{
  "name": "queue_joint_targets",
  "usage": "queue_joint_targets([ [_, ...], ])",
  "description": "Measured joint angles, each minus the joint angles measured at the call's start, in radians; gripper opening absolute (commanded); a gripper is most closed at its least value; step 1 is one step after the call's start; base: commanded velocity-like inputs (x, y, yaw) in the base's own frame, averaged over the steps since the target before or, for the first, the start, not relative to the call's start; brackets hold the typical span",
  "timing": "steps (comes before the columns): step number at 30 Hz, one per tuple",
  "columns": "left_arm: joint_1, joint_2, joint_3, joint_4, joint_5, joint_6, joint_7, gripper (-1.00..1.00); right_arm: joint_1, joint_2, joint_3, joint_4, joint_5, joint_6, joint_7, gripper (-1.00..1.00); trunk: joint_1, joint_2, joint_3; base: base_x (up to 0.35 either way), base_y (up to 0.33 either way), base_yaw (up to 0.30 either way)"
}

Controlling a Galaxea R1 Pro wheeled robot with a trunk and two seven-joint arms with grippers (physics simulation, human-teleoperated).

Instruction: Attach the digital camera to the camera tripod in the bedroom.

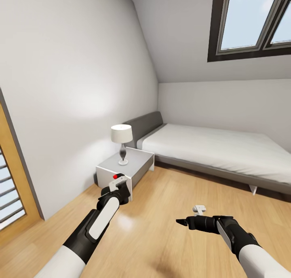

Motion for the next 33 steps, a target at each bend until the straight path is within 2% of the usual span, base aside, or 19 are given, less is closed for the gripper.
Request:
queue_joint_targets([
  [33, 0.0, 0.0, 0.0, 0.023, -0.001, 0.0, 0.0, -1.0, 0.0, 0.002, 0.0, 0.003, 0.001, -0.003, 0.001, 1.0, -0.127, 0.231, 0.103, 0.0, 0.0, 0.0],
])
